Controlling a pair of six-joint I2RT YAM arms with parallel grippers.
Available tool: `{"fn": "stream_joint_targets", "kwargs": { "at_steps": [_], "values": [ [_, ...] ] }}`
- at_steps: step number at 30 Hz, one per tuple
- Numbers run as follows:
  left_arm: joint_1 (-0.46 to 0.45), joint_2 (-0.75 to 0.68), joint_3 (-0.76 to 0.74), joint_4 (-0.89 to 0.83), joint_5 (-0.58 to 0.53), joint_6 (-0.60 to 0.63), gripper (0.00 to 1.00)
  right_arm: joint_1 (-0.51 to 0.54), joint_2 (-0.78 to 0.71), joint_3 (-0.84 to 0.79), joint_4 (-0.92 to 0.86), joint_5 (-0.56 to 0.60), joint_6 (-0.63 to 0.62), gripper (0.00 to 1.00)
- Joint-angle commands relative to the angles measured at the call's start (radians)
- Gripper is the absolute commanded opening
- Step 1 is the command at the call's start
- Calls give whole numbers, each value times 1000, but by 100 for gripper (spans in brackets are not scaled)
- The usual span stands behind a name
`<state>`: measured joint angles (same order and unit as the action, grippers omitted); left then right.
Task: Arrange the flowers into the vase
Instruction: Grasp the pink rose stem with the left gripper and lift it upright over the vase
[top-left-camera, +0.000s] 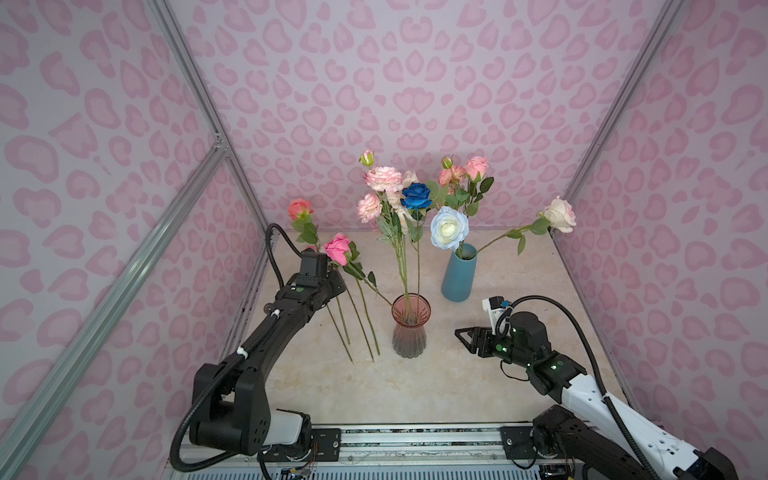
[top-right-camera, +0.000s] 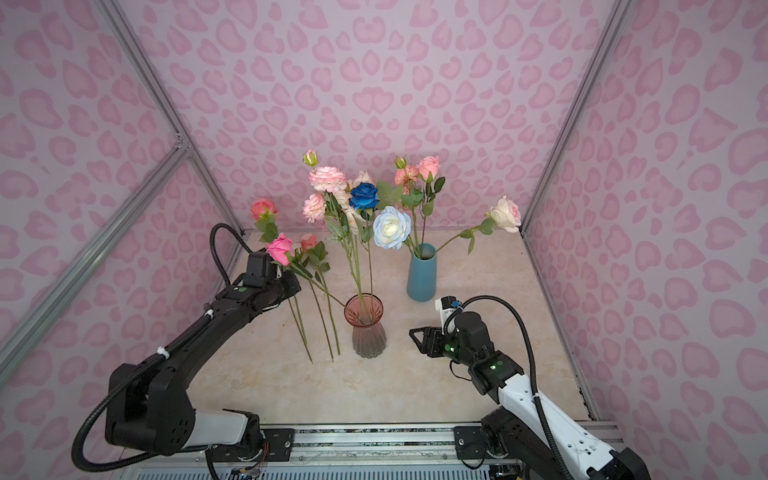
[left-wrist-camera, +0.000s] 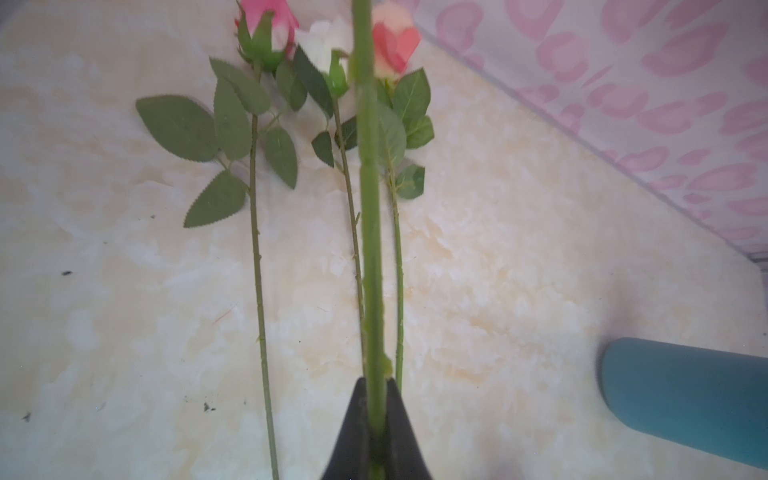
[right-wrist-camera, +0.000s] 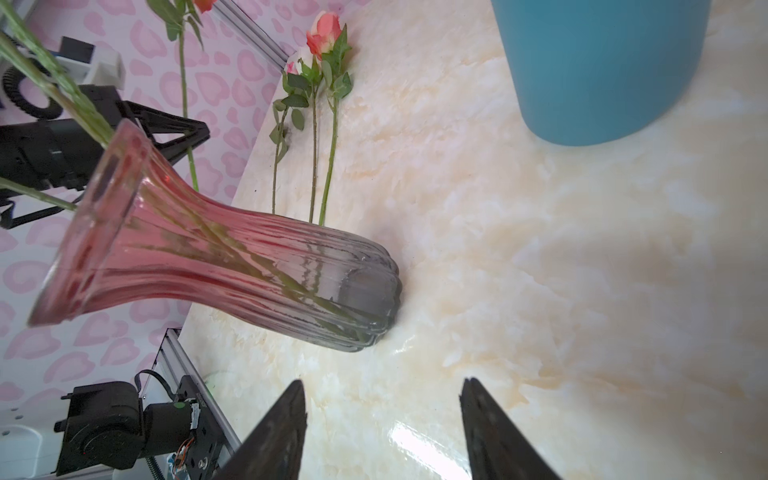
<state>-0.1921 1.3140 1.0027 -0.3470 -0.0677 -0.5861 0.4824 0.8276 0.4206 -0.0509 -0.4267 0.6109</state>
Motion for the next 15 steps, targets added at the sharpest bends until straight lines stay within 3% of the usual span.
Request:
{"fn": "stream_joint_targets", "kwargs": {
  "at_steps": [1, 10, 15],
  "values": [
    [-4, -112, 4, -64, -43, 32, 3, 2, -14, 16, -8, 1, 3, 60],
    [-23, -553, 26, 41, -39, 210, 3, 8, -67, 53, -73, 34, -1, 59],
    [-26, -645, 62, 162, 201, 290, 3, 10, -71, 66, -77, 63, -4, 59]
  ]
}}
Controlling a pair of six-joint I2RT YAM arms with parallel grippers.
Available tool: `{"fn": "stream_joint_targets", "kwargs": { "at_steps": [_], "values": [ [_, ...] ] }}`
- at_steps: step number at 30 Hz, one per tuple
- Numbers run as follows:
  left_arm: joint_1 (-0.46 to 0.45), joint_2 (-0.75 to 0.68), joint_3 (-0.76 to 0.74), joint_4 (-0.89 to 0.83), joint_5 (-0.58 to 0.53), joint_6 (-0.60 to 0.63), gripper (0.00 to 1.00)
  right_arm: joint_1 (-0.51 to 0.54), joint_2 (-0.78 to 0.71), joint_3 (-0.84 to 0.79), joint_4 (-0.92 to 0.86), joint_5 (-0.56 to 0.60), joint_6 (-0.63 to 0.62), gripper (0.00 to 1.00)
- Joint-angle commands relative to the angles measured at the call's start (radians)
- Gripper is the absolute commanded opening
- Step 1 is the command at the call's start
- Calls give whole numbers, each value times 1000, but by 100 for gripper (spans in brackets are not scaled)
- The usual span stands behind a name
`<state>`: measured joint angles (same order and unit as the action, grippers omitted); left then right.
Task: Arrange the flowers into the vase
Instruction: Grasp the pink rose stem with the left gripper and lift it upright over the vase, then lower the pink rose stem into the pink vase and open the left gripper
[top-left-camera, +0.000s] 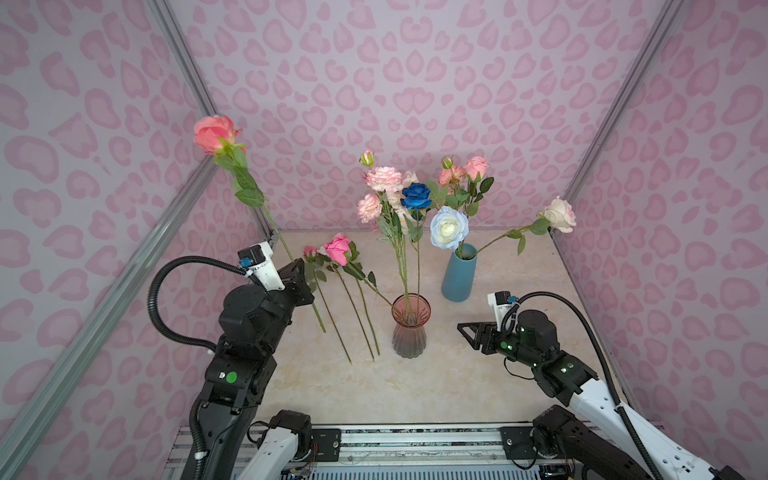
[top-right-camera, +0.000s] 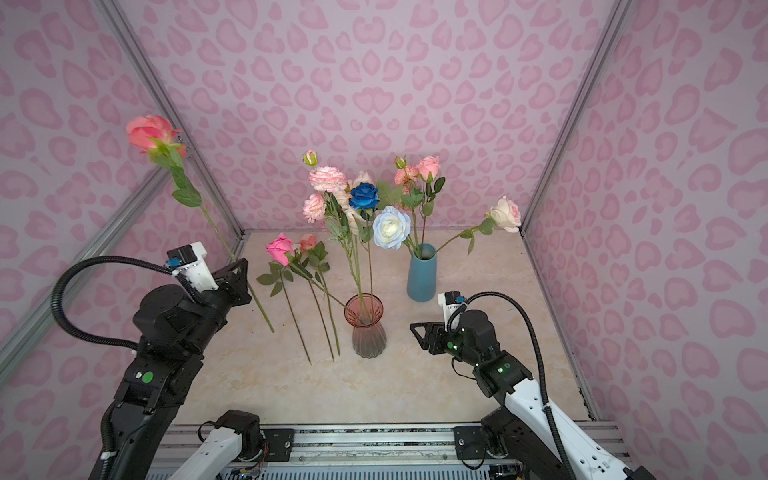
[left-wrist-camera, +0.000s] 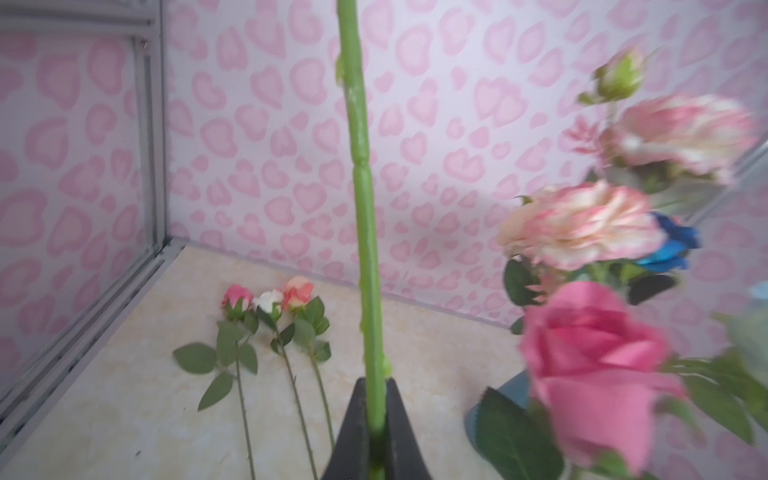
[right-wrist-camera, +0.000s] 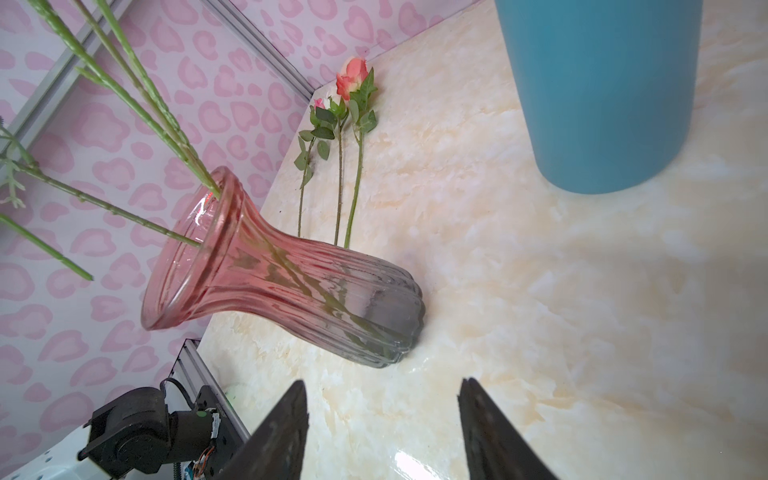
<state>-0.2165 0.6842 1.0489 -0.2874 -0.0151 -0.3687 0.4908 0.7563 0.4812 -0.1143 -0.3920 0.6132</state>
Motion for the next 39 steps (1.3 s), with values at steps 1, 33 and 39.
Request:
{"fn": "stream_joint_targets", "kwargs": {
  "at_steps": [1, 33, 39],
  "values": [
    [-4, -22, 28, 120, 188, 74, 3, 2, 3, 9, -12, 31, -6, 59],
    [-784, 504, -43, 812, -308, 444, 3, -4, -25, -1, -37, 80, -32, 58],
    [-788, 554, -117, 838, -390, 404, 3, -15, -27, -10, -36, 70, -39, 58]
  ]
}}
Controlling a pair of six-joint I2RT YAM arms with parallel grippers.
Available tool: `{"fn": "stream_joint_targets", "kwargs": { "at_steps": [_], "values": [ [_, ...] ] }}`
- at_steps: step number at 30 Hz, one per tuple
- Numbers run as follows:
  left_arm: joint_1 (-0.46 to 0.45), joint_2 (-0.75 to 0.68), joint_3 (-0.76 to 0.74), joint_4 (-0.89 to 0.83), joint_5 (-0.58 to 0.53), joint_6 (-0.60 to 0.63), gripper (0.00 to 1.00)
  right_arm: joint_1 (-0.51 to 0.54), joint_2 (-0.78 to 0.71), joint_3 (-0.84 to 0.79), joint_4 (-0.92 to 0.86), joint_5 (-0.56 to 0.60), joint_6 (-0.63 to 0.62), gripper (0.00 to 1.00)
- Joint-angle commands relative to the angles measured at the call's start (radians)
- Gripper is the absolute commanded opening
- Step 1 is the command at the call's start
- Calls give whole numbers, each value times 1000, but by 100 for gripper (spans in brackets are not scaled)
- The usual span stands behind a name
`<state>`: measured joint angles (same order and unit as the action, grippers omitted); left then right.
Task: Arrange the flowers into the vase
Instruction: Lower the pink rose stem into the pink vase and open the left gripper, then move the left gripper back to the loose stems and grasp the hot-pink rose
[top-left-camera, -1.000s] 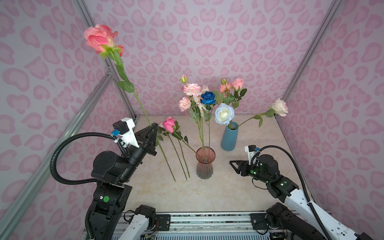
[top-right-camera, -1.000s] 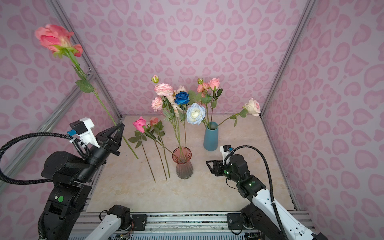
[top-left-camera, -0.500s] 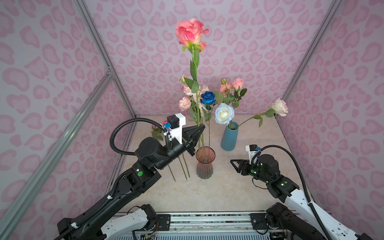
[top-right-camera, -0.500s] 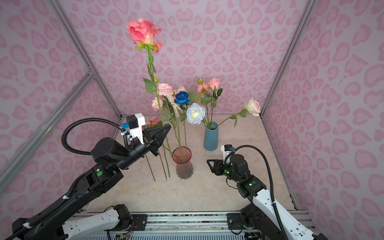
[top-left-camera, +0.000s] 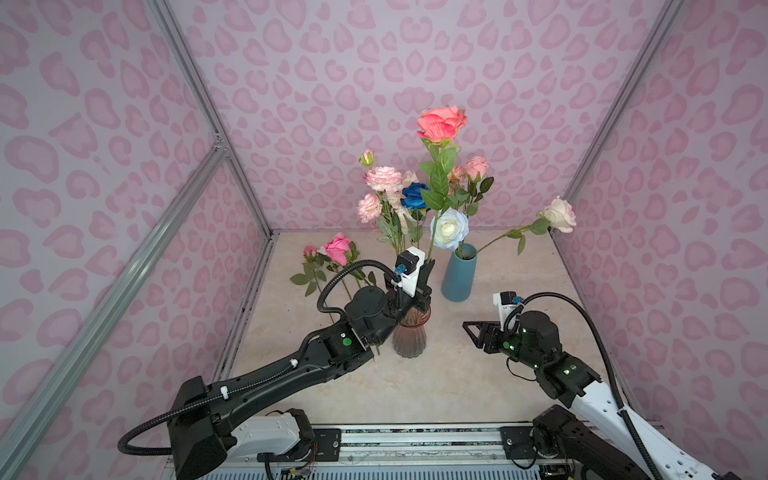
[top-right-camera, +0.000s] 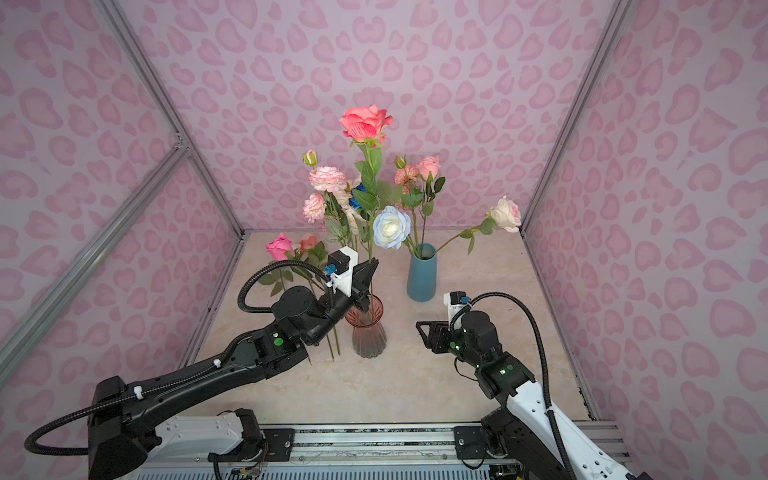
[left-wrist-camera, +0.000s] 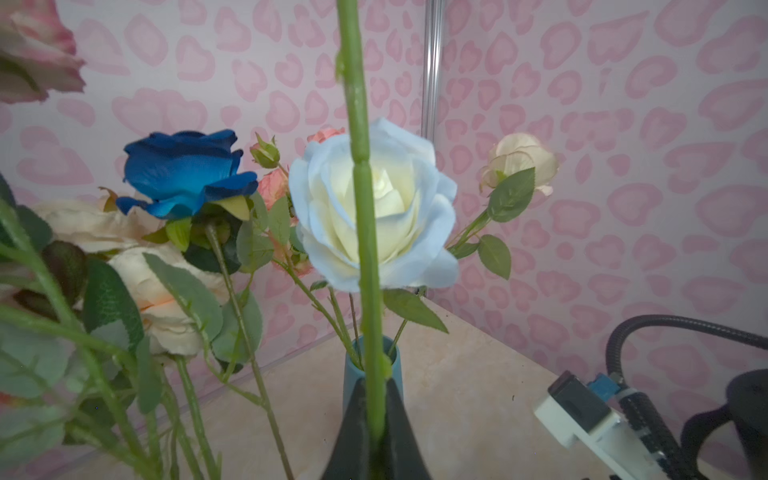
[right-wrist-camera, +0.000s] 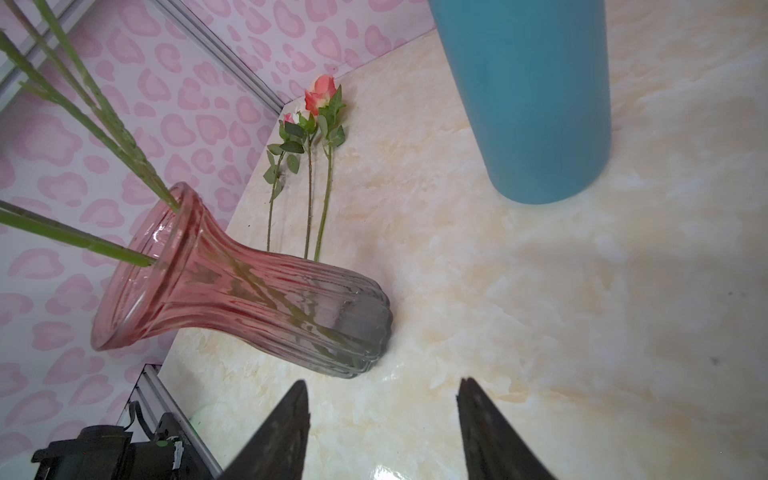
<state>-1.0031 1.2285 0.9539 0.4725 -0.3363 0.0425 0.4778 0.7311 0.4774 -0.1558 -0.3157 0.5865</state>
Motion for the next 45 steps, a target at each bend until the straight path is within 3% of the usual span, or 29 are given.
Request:
{"fn": "stream_joint_targets", "kwargs": {
  "at_steps": [1, 3, 6, 11, 19, 25, 28, 31, 33, 37, 40, 45],
  "values": [
    [-1, 9, -32, 79, -72, -20, 3, -2, -1, -5, 3, -6, -14, 58],
    [-3, 8, -45, 64, -81, -48, 4, -4, -4, -3, 0, -6, -18, 58],
    [-6, 4, -64, 41, -100, -82, 19, -4, -1, -3, -1, -9, -18, 59],
    [-8, -18, -92, 18, -120, -117, 34, -4, 6, -3, 6, -18, -12, 59],
    [-24, -70, -72, -78, -83, -132, 35, -4, 6, -3, 11, -22, 0, 58],
    [-69, -134, 74, -306, 3, -108, 35, -4, 11, 3, 13, -22, -1, 59],
    [-75, -171, 183, -471, -63, -139, 42, -4, 15, 12, 10, -25, -5, 58],
    [-63, -180, 327, -719, -271, -179, 43, -4, 11, 17, 5, -30, -7, 59],
    [-6, -216, 357, -846, -353, -249, 42, -4, 5, 13, 5, -31, -5, 59],
    [250, -405, 237, -992, -337, -453, 44, -4, 1, 19, -22, -29, -14, 59],
    [432, -513, 140, -1073, -321, -535, 45, -4, -8, 15, -30, -24, -20, 59],
    [651, -517, 54, -1192, -249, -638, 46, -4, 18, 14, -17, -38, -45, 60]
  ]
}}
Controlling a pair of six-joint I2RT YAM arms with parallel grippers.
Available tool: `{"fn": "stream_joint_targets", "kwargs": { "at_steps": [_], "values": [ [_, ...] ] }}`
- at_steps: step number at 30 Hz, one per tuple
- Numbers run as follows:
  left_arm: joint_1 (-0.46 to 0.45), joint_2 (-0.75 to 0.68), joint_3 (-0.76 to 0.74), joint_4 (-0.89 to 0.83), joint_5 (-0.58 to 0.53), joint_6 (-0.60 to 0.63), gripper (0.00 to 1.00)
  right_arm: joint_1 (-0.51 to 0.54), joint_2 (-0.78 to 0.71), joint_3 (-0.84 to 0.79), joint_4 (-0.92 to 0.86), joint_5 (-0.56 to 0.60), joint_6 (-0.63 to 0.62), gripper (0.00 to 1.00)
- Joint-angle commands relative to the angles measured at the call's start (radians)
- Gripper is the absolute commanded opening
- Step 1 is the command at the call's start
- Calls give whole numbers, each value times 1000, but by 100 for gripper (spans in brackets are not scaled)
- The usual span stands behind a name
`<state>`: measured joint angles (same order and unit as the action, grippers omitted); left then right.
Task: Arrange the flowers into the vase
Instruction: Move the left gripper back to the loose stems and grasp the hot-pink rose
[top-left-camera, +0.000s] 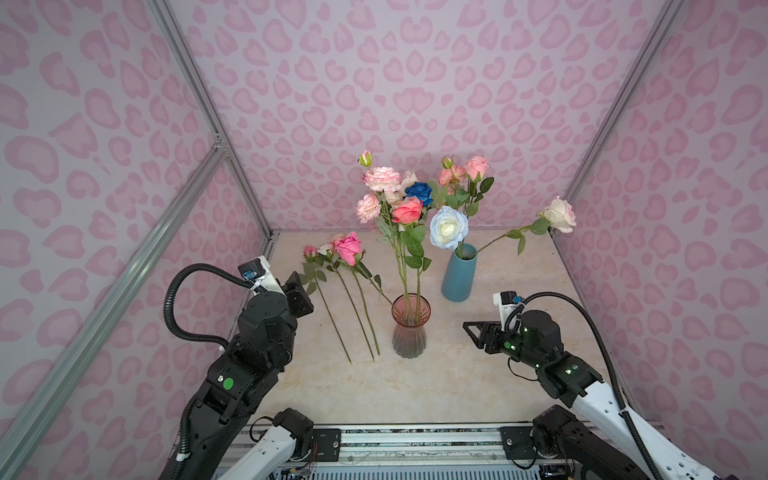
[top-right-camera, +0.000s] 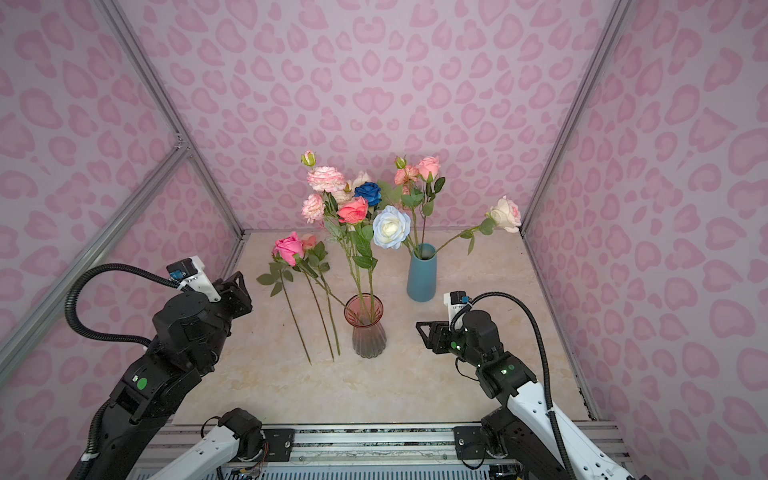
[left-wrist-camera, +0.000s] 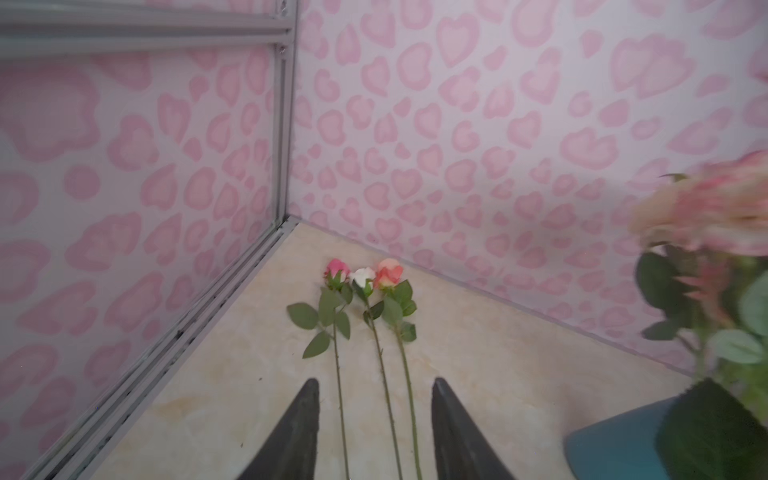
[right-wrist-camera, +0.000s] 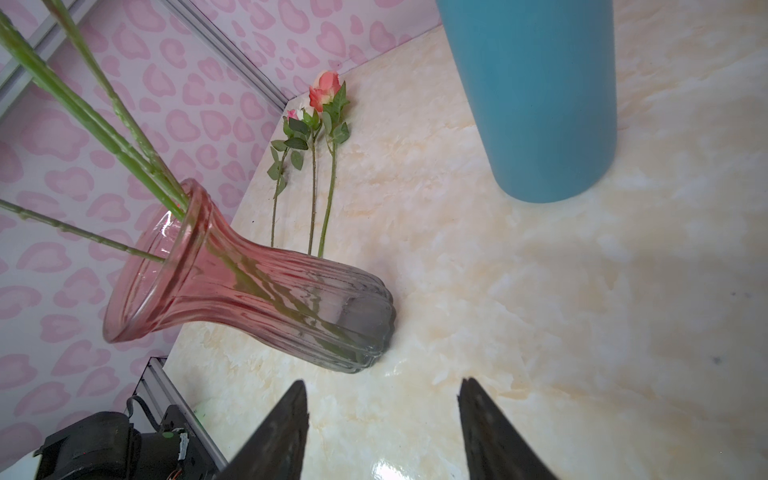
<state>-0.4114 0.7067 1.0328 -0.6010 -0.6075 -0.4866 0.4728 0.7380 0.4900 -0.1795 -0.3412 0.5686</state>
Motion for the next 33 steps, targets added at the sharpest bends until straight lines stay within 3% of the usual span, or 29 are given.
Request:
{"fn": "stream_joint_targets", "kwargs": {
  "at_steps": [1, 5, 10, 17, 26, 30, 33],
  "values": [
    [92, 2, -49, -115, 37, -120, 46, 0, 18, 7, 0, -14, -33, 60],
    [212, 17, -135, -41, 174, -148, 45, 0, 5, -2, -13, 15, -58, 61],
    [284, 139, -199, 74, 302, -184, 46, -1, 8, -19, 5, 18, -54, 61],
    [367, 593, -204, 285, 484, -227, 46, -2, 48, -61, 82, 12, -23, 61],
    [371, 1080, 65, 360, 520, -148, 47, -2, 109, -103, 157, -21, 15, 62],
    [374, 1199, 174, 305, 510, -140, 35, -5, 101, -103, 149, -6, 0, 62],
    [373, 1229, 210, 284, 504, -124, 20, -8, 94, -94, 137, 3, -6, 62]
  ]
}}
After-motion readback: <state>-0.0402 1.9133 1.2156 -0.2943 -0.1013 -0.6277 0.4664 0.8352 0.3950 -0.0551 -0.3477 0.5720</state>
